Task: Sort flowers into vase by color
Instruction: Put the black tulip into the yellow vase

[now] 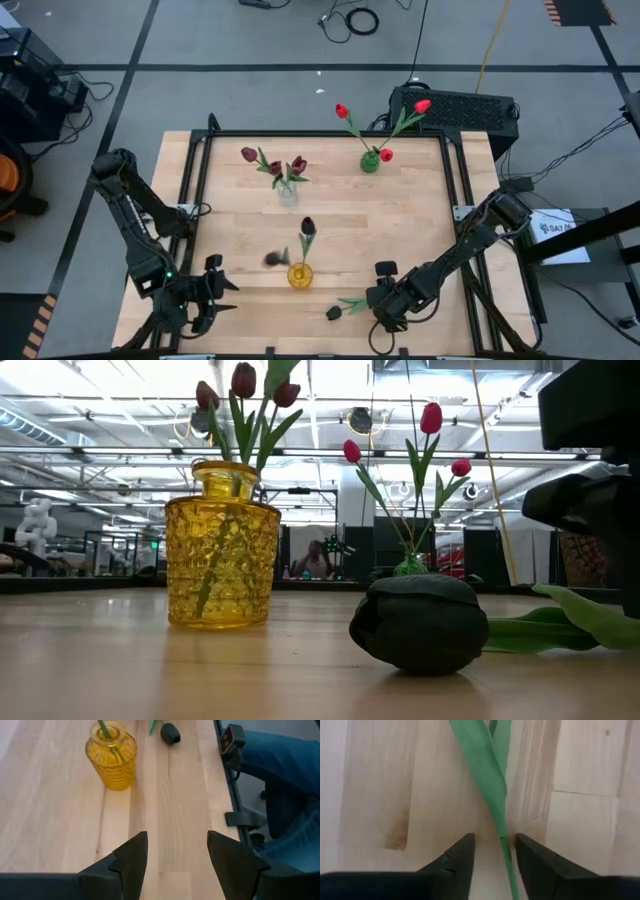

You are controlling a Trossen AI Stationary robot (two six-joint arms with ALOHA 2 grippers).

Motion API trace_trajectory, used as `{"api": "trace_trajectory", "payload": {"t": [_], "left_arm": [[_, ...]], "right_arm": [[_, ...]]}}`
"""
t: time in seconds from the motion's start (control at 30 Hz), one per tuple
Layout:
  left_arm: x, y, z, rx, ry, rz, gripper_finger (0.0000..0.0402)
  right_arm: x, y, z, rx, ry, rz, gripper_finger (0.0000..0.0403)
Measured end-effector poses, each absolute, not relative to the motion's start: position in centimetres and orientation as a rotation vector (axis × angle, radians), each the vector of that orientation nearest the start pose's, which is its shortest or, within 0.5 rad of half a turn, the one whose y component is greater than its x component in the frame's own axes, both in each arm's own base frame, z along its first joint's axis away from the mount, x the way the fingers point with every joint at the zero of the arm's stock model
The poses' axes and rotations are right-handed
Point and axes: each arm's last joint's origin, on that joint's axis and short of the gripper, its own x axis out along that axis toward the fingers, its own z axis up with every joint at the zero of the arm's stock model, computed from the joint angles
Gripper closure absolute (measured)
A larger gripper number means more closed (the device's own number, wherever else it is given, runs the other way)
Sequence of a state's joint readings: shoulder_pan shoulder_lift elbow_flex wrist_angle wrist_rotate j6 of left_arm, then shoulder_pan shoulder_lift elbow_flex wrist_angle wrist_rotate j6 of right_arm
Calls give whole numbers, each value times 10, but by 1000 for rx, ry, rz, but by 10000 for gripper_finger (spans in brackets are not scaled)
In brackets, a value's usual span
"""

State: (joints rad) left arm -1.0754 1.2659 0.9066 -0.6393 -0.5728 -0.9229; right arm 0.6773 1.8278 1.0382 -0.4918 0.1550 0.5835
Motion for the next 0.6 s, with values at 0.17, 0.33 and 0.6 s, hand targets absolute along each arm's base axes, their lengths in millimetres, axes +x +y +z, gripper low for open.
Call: {"api": "trace_trajectory", "payload": {"t": [0.17,0.33,0.6], "left_arm": [[122,-208,248,-146,777,-103,190],[117,-211,249,-129,725,-86,190],[119,-212,246,-76,619,1,190]], "right_arm": [[261,203,135,-7,1240,95,348],[264,207,135,-6,1189,112,393],[268,219,200,-4,733,158,401]]}}
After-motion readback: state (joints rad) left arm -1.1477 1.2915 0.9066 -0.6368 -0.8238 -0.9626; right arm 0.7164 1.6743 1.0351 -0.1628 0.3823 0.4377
